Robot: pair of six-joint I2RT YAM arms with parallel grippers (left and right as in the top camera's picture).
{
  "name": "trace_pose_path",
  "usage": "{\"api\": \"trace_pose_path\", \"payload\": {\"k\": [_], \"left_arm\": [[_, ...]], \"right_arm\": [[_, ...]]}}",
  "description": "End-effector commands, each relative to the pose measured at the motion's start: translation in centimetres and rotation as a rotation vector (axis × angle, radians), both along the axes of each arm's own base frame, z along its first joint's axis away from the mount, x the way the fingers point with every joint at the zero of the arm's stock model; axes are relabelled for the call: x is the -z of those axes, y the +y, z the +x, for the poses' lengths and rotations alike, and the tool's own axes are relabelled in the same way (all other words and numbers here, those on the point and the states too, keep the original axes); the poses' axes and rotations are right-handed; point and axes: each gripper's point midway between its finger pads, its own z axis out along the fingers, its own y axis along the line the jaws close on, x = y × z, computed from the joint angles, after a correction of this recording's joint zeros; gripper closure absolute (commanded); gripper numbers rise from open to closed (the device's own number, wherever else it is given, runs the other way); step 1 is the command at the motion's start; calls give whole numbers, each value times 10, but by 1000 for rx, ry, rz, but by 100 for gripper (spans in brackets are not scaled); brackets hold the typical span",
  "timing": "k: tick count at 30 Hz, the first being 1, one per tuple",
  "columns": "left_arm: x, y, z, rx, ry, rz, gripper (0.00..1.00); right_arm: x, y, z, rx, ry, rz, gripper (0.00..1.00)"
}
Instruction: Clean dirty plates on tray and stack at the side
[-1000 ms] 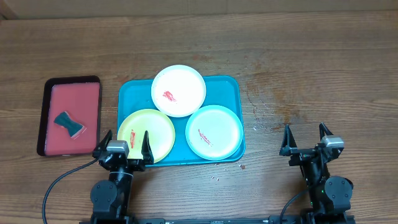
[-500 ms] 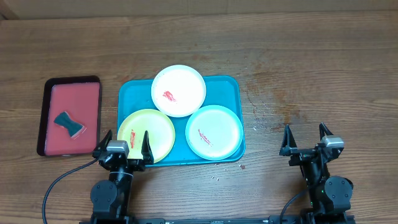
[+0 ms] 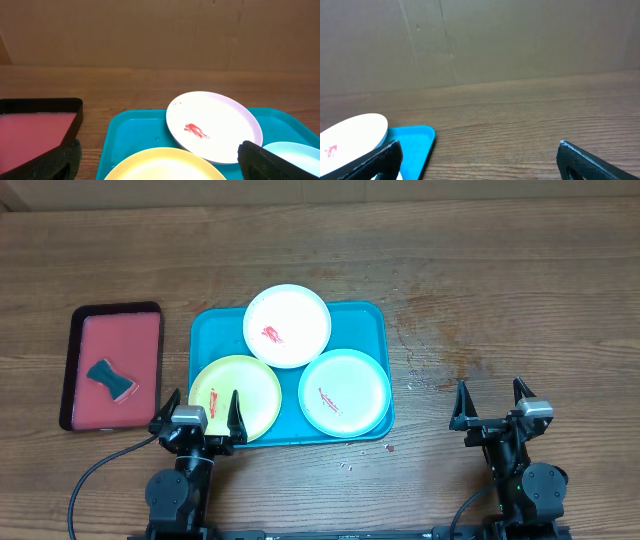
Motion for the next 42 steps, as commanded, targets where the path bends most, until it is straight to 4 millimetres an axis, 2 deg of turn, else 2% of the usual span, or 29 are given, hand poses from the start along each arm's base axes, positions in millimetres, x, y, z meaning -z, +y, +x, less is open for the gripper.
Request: {"api": "trace_pose_path", "payload": {"k": [1, 12, 15, 20, 22, 25, 27, 29, 33, 35, 39, 42], "left_arm": [[-1, 0, 0, -3, -8, 23, 0], [-1, 2, 0, -9, -9, 37, 0], [-3, 14, 0, -67, -17, 236, 0], [-3, 14, 0, -62, -18, 282, 0], [-8, 3, 0, -1, -47, 242, 0], [-31, -37, -6, 216, -157, 153, 0], [-50, -66, -19, 397, -246, 134, 0], [-70, -80, -30, 481, -347, 162, 0], [-121, -78, -46, 446, -572, 263, 0], [-141, -71, -50, 391, -611, 276, 0], [-166, -59, -49, 325, -552, 256, 0], [-180, -50, -38, 278, -417, 237, 0]], "right_arm": [[1, -1, 0, 7, -6, -6, 0], [1, -1, 0, 7, -7, -6, 0], [1, -1, 0, 7, -7, -6, 0], [1, -1, 0, 7, -7, -6, 0], [1, -1, 0, 7, -6, -6, 0], [1, -1, 0, 7, -6, -6, 0], [1, -1, 0, 7, -6, -6, 0], [1, -1, 0, 7, -7, -6, 0], [1, -1, 0, 7, -7, -6, 0], [1, -1, 0, 7, -7, -6, 0], [1, -1, 0, 7, -7, -6, 0], [1, -1, 0, 7, -6, -6, 0]]}}
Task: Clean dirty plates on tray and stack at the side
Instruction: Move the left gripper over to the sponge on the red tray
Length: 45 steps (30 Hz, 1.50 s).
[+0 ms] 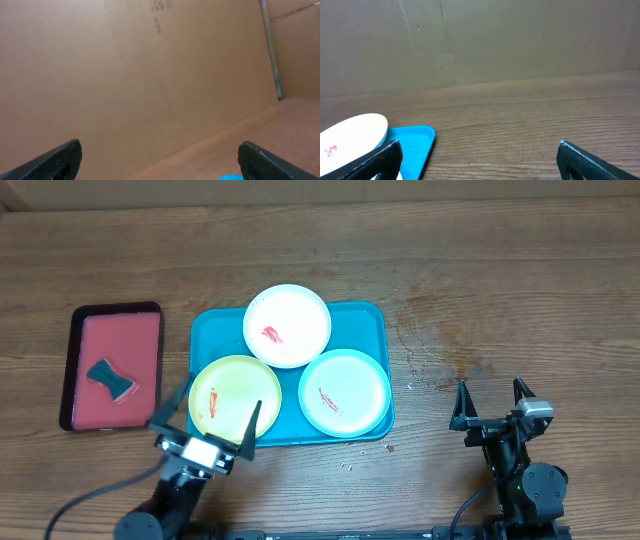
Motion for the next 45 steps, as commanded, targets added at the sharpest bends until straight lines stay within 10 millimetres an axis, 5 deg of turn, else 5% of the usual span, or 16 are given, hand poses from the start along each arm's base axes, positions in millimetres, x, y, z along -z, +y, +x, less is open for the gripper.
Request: {"api": "trace_pose_path", "payload": {"k": [1, 6, 12, 17, 21, 23, 24, 25, 27, 33, 40, 45], "left_arm": [[-37, 11, 6, -76, 81, 3, 0], [-44, 8, 38, -64, 403, 32, 0], [-57, 4, 72, -51, 570, 45, 0], [-38, 78, 100, -529, 901, -106, 0], [-21, 88, 116, -612, 1050, -37, 0], [-10, 110, 122, -749, 1074, -94, 0], [-7, 124, 122, -841, 1074, -185, 0], [0, 165, 115, -1060, 1053, -417, 0], [7, 200, 109, -1189, 1036, -567, 0], [47, 275, 80, -1373, 1130, -803, 0], [101, 309, 70, -1377, 1318, -935, 0], [143, 314, 95, -1254, 1448, -879, 3]], "right_arm": [[1, -1, 0, 7, -7, -6, 0], [1, -1, 0, 7, -7, -6, 0], [1, -1, 0, 7, -7, -6, 0], [1, -1, 0, 7, -7, -6, 0], [1, -1, 0, 7, -7, -6, 0], [1, -1, 0, 7, -7, -6, 0], [1, -1, 0, 7, -7, -6, 0], [1, -1, 0, 7, -7, -6, 0], [1, -1, 0, 7, -7, -6, 0], [1, -1, 0, 7, -7, -6, 0], [1, -1, 0, 7, -7, -6, 0], [1, -1, 0, 7, -7, -6, 0]]}}
